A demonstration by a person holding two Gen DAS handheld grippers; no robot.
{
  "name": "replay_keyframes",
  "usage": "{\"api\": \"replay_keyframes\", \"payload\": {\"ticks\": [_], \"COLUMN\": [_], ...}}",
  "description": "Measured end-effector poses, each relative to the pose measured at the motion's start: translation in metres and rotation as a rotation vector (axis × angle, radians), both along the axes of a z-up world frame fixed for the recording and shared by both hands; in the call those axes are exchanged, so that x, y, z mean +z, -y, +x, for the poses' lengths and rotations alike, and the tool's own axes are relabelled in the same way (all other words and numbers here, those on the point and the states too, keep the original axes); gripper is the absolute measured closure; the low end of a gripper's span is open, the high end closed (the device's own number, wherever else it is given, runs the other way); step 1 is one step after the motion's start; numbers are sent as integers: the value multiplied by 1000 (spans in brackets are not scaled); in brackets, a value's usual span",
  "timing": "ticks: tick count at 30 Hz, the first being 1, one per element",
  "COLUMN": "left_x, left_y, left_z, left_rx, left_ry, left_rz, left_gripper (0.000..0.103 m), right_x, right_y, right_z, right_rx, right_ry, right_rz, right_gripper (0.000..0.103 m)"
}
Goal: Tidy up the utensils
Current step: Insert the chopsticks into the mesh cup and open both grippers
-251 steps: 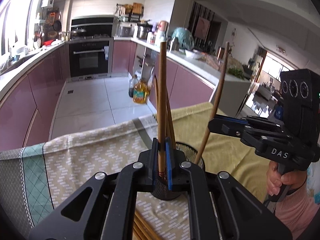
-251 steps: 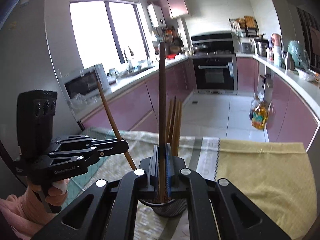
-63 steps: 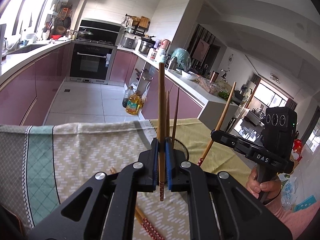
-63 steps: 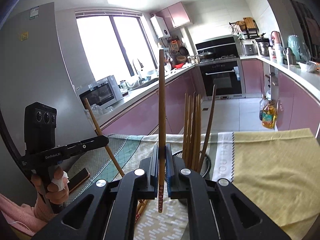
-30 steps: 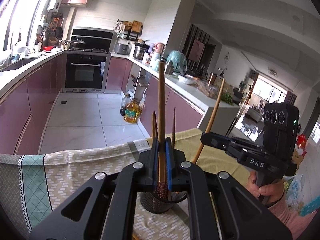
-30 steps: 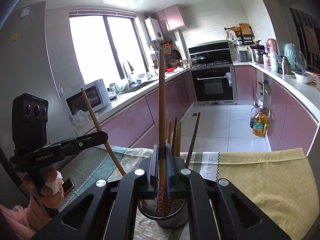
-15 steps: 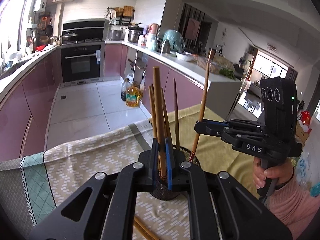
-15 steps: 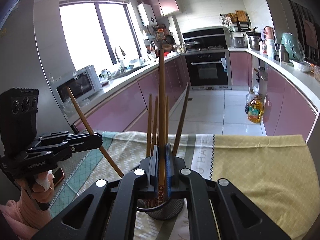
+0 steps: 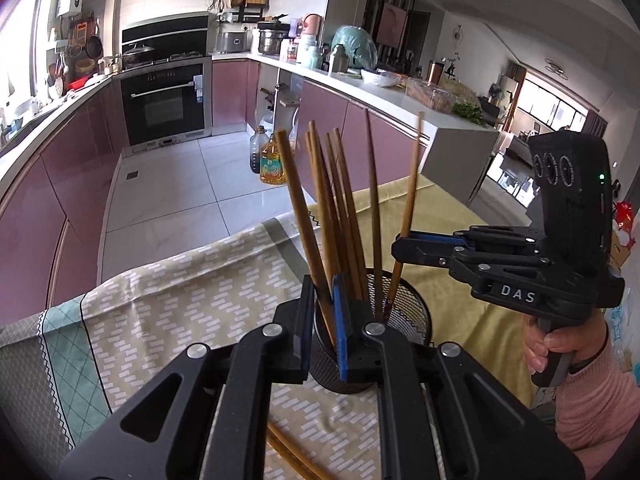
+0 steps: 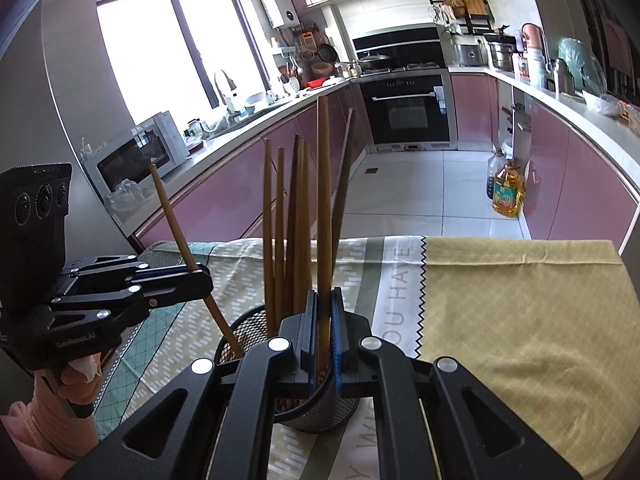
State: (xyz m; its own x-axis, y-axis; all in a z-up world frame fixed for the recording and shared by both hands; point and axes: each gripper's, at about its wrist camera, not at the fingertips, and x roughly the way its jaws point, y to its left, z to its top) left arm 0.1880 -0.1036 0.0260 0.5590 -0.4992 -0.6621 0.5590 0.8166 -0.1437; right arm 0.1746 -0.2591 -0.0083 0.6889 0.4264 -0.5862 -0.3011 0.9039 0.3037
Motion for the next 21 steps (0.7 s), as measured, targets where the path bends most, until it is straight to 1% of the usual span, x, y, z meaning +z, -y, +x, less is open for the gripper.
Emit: {"api": "replay_keyframes", "payload": {"ticks": [4, 9, 12, 14, 17, 18, 20, 21], "left_x": [-5, -12, -12, -12, -10, -9, -7, -6], "left_y": [5, 9, 9, 6, 1, -1, -7, -11], "left_z": [11, 13, 11, 8, 2, -1, -8, -12], "left_rx": [14, 34, 39, 46, 61, 69, 83, 99], "left_ry": [-15, -19, -12, -5, 12, 23, 41, 55], "left_rz": [2, 6, -10, -20, -40, -45, -58, -65], "left_gripper": [93, 92, 87, 82, 78, 77, 72, 71], "right_x": [-1, -1, 0, 2, 3, 5, 5, 7], "right_y": [0, 0, -1, 0, 0, 1, 2, 3], "right_z": [3, 3, 3, 3, 1, 0, -4, -7], "right_rx": [-6, -17, -23, -25, -27, -32, -37, -41], "right_ry": [-3, 3, 8, 14, 28, 34, 42, 47], "right_rz": [7, 7, 13, 14, 14, 14, 21, 24], "right_gripper": [97, 96, 95, 95, 95, 95, 95, 95]}}
